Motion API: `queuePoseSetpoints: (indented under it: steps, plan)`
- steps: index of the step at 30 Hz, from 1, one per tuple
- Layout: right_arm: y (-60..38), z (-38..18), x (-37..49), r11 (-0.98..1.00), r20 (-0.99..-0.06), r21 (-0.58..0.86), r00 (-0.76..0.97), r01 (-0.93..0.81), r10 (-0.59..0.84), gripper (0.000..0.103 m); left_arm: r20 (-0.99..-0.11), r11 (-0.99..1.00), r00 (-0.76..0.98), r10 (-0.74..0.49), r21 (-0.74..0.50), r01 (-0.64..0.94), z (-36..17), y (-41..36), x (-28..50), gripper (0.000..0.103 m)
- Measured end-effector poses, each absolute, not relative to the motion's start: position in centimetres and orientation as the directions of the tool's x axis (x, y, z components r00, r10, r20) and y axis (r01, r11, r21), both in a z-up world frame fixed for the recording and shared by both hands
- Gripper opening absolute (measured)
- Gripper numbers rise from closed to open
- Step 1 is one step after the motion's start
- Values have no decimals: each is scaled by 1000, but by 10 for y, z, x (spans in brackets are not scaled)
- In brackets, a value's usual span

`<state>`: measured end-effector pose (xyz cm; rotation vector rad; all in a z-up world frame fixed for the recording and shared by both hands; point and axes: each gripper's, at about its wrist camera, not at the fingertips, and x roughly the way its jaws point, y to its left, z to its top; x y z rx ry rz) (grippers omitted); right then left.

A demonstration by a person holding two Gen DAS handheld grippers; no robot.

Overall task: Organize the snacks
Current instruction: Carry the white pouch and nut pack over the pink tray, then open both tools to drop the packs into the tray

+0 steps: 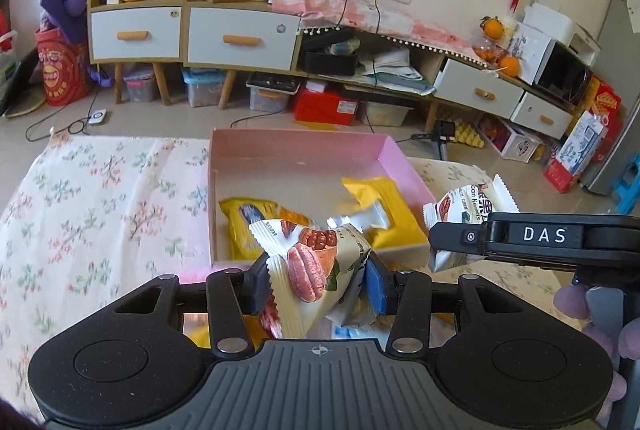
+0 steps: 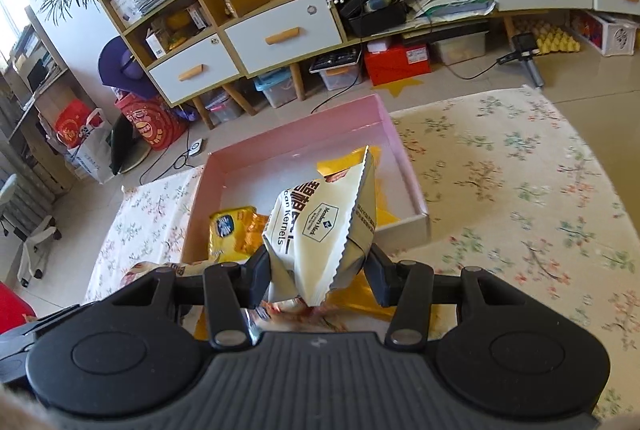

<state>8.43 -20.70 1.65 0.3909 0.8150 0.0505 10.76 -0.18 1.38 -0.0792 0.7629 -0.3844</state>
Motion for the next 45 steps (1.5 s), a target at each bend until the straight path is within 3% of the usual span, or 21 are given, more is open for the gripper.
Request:
queuePoseSetpoints:
  steps: [16, 29, 34, 37, 45]
  plan:
    - [-209, -6, 161, 880, -684, 463, 675, 107, 278, 46, -688, 947, 651, -320, -215, 238, -17, -5, 209, 45]
    - [-199, -14, 195, 892, -697, 439, 667, 108, 262, 46, -716, 968, 651, -251, -179, 176, -38, -10, 251, 46]
    - [-198, -11, 195, 903, -700, 417, 671, 106, 244, 47, -726, 969, 642, -245, -192, 153, -43, -7, 255, 51]
    - [-200, -11, 193, 908, -706, 403, 669, 114, 230, 53, -722, 969, 646, -246, -203, 142, -43, -3, 252, 63]
    - [-204, -4, 183, 910, -707, 395, 674, 124, 214, 65, -714, 965, 650, -261, -209, 158, -30, -1, 238, 72]
